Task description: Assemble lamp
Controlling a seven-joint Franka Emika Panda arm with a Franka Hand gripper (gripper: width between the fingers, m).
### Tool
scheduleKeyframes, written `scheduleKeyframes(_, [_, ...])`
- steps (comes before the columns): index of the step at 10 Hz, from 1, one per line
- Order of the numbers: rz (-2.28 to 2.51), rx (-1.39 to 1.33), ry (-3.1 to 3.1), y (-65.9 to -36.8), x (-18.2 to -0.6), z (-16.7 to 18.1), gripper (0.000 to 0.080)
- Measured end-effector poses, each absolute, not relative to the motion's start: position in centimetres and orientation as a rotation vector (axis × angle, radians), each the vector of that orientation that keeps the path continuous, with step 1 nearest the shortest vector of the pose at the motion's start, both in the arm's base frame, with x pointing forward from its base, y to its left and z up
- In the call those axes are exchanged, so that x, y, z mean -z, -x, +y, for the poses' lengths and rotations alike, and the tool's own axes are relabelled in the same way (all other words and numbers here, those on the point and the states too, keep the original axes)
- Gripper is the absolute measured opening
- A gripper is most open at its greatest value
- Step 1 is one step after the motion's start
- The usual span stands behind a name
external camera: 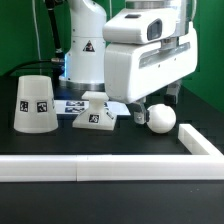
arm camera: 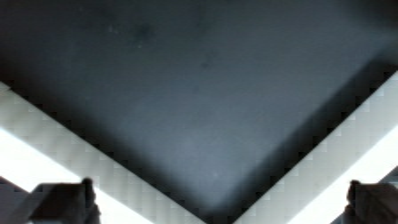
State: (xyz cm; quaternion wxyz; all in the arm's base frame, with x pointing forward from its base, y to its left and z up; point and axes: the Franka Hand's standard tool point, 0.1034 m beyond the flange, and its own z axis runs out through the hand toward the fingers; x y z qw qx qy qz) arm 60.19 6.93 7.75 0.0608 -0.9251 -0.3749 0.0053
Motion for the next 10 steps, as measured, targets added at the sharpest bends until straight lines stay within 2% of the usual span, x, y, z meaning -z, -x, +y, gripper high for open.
scheduleKeyframes(7, [-1.139,0.012,2.81,-60.0,-7.9,6.8,0.0699])
scheduleKeyframes(10, [-1.14,0.089,2.866,-54.2,-9.6,3.8,0.0699])
